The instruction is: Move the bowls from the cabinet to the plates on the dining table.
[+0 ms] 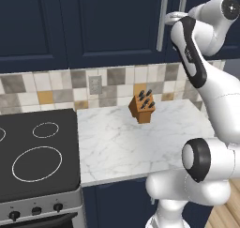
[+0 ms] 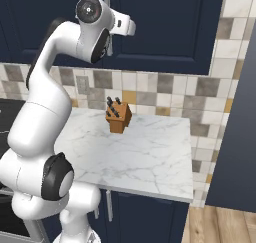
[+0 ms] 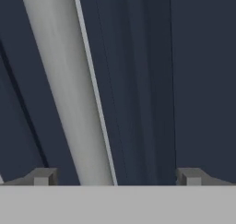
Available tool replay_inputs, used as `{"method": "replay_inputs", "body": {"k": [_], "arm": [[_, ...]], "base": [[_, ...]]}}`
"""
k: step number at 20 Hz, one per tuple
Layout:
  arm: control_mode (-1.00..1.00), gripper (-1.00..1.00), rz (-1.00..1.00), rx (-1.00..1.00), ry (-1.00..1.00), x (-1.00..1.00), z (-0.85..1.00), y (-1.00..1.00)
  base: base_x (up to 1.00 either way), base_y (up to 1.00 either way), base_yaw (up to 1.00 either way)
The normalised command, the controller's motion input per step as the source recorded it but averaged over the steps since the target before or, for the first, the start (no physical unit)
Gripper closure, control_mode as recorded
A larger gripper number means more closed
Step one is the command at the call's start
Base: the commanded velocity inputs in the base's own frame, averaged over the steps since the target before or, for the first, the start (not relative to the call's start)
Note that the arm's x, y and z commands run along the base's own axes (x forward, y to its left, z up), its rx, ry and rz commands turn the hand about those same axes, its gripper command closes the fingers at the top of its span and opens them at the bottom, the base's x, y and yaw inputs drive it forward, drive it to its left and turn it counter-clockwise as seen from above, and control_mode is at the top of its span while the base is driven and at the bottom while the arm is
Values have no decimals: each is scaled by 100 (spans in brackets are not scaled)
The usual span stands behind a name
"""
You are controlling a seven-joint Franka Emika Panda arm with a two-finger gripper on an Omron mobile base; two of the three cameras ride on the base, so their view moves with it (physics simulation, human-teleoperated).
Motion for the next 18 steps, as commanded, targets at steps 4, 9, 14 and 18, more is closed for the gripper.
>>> {"method": "replay_inputs", "body": {"k": [4, 9, 14, 18], "arm": [[-100, 100, 0, 0, 0, 19, -11, 0], [-100, 100, 0, 0, 0, 14, -14, 0], [-100, 100, 0, 0, 0, 6, -6, 0], [-100, 100, 0, 0, 0, 0, 0, 0]], "base": [[0, 0, 0], [0, 0, 0], [0, 0, 0], [0, 0, 0]]}}
